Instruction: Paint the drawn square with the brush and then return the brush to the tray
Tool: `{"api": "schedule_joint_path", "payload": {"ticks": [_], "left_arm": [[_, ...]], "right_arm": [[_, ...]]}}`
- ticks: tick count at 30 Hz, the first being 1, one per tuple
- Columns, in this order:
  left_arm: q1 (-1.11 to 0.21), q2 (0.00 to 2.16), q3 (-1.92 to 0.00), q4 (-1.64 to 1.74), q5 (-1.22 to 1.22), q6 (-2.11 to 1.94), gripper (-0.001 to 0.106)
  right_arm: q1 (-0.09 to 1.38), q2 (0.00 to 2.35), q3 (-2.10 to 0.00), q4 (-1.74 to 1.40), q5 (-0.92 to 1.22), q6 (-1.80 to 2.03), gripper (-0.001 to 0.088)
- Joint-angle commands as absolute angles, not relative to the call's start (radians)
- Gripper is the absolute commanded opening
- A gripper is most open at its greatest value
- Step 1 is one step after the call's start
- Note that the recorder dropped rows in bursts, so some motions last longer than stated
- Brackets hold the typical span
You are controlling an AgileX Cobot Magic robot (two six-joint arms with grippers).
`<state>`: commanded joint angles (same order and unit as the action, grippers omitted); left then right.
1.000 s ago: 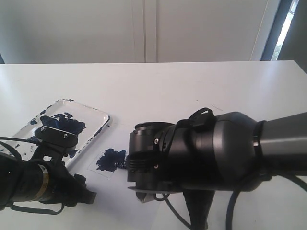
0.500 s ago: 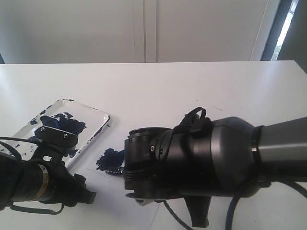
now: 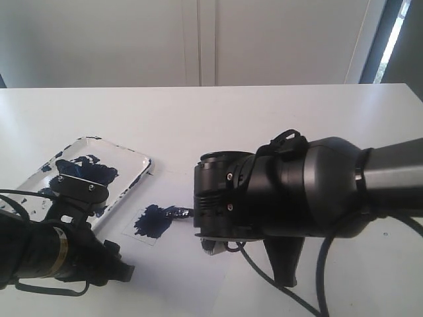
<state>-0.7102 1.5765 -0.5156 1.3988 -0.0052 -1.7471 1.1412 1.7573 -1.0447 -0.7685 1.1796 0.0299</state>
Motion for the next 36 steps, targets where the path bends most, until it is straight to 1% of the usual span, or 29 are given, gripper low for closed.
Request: {"api": "schedule_joint_path", "payload": {"ticks": [3, 13, 18, 29, 36], "left_arm": [[-0.710, 1.577, -0.516, 1.399, -0.005, -1.747, 0.064], [-0.710, 1.577, -0.516, 1.399, -0.005, -1.747, 0.064], [-0.710, 1.577, -0.516, 1.399, -0.005, -1.747, 0.064], [-0.710, 1.577, -0.516, 1.399, -0.007, -1.747, 0.064], [-0.710, 1.577, -0.516, 1.399, -0.007, -1.747, 0.064]], "right_arm": [[1.148, 1.757, -1.045, -0.733, 1.191, 0.028, 0.0000], [1.236, 1.757, -1.045, -0.670, 1.207, 0.000, 0.0000], [1.240, 1.757, -1.045, -0.691, 1.193, 0.000, 0.0000], [1.240, 1.757, -1.045, -0.736, 1.045, 0.052, 0.0000], [1.228, 1.757, -1.045, -0.796, 1.032, 0.090, 0.0000]]}}
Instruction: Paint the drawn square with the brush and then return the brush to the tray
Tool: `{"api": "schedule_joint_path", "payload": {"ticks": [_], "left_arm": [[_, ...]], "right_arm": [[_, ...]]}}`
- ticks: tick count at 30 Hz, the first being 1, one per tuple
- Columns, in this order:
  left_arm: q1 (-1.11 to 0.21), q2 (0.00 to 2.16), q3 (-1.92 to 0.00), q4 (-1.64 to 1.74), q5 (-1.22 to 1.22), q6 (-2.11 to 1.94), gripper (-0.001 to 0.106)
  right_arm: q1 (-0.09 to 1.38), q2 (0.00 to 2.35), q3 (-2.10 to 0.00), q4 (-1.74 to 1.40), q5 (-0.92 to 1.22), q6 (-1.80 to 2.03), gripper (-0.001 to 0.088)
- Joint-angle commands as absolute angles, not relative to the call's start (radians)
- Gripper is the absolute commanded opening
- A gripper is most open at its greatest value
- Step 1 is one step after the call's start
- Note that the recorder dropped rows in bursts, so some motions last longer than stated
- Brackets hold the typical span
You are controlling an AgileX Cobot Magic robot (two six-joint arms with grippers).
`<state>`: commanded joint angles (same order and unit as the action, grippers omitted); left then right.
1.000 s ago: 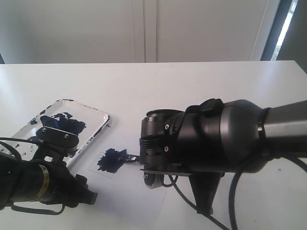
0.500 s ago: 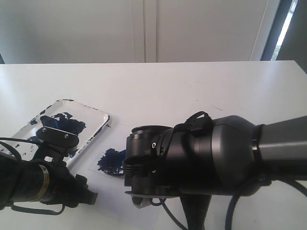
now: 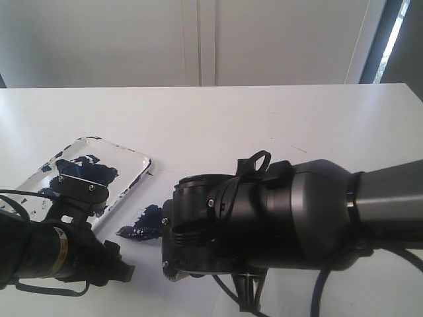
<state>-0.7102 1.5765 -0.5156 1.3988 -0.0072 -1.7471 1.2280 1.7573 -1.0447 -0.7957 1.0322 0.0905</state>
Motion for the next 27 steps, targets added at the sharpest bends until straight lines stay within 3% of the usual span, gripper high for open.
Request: {"api": "schedule_joint_path", "payload": {"ticks": [27], "left_arm": [[-0.710, 1.577, -0.512, 1.399, -0.007, -1.747, 0.064]], "right_arm": [[1.175, 1.842, -1.045, -0.943, 1.073, 0.186, 0.0000]]}}
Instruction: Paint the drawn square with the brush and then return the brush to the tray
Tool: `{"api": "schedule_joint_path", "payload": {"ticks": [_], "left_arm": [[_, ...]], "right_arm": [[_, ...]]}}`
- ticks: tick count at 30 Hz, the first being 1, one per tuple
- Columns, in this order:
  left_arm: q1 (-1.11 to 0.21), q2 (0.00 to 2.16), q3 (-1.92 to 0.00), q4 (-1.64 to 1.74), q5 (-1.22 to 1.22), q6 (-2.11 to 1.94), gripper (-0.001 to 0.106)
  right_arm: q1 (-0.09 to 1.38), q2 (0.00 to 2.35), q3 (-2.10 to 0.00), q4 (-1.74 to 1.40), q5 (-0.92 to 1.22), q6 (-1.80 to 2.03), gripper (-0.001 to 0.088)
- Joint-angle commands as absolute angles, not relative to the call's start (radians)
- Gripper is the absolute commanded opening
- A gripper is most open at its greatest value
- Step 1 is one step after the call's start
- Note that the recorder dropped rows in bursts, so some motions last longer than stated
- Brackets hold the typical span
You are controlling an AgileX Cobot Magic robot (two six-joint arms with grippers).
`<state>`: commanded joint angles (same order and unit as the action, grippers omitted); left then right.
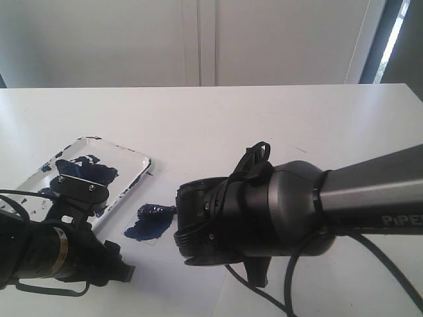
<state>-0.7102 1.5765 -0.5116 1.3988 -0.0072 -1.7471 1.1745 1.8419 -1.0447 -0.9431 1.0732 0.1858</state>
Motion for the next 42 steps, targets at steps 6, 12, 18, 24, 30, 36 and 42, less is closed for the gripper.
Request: {"api": "schedule_joint_path", "payload": {"ticks": [6, 12, 18, 24, 30, 36, 42], "left_arm": [[-0.710, 1.577, -0.512, 1.399, -0.007, -1.747, 0.064], [-0.710, 1.577, -0.512, 1.399, -0.005, -1.745, 0.064], [-0.710, 1.577, -0.512, 1.399, -0.005, -1.745, 0.064], [-0.710, 1.577, -0.512, 1.399, 0.000, -1.740, 0.064], [-0.710, 1.577, -0.512, 1.399, 0.000, -1.728, 0.064], [-0.710, 1.577, -0.512, 1.399, 0.000, -1.728, 0.064], [-0.710, 1.577, -0.512, 1.399, 0.000, -1.728, 0.064]], "right_arm": [[1.170, 1.842, -1.045, -0.956, 1.104, 0.186, 0.0000], [1.136, 1.842, -1.045, -0.949, 1.160, 0.186, 0.0000], [1.136, 1.842, -1.045, -0.910, 1.135, 0.184, 0.0000], [1.154, 1.842, -1.045, -0.842, 1.111, 0.175, 0.0000], [1.190, 1.837, -1.045, -0.776, 1.078, 0.135, 0.0000], [1.220, 1.836, -1.045, -0.771, 1.068, 0.135, 0.0000], [1.215, 1.836, -1.045, -0.816, 1.091, 0.135, 0.0000]]}}
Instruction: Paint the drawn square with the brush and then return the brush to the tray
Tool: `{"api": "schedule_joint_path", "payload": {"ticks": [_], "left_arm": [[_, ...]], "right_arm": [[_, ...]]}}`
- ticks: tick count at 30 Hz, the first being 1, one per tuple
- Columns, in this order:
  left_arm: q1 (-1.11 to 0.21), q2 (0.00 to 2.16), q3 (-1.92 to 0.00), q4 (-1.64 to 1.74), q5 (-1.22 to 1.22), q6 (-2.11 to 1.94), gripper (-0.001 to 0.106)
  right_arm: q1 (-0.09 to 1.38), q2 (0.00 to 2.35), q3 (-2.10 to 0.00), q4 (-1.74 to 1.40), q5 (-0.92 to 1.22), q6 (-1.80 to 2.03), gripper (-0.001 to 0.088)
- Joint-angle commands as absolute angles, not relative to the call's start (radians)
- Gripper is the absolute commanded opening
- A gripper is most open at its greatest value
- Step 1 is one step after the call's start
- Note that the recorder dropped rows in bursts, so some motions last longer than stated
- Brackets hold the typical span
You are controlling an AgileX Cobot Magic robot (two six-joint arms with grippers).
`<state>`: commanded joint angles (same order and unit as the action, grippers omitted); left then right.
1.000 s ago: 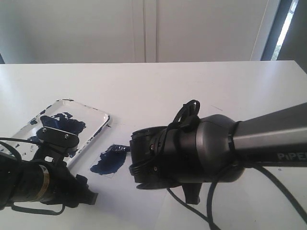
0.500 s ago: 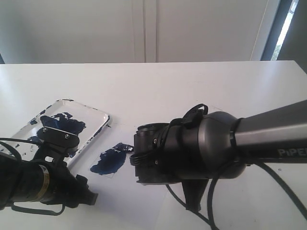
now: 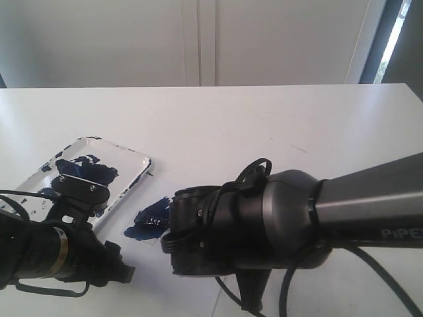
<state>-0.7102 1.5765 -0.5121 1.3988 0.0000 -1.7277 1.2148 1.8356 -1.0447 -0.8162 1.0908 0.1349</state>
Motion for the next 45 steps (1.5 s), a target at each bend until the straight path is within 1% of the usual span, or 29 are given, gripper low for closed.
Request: {"api": "schedule_joint_path", "payload": {"ticks": [12, 24, 34, 45], "left_arm": [[-0.710, 1.577, -0.512, 1.399, 0.000, -1.728, 0.064], [-0.710, 1.577, -0.512, 1.399, 0.000, -1.724, 0.064], [-0.710, 1.577, -0.512, 1.399, 0.000, -1.724, 0.064], [-0.710, 1.577, -0.512, 1.399, 0.000, -1.724, 0.064]], "right_arm": [[1.176, 1.833, -1.045, -0.847, 1.207, 0.135, 0.0000], [1.176, 1.772, -1.045, -0.749, 1.221, 0.093, 0.0000], [1.176, 1.770, -1.045, -0.644, 1.221, 0.048, 0.0000], [1.226, 1.770, -1.045, -0.612, 1.215, 0.022, 0.0000]]}}
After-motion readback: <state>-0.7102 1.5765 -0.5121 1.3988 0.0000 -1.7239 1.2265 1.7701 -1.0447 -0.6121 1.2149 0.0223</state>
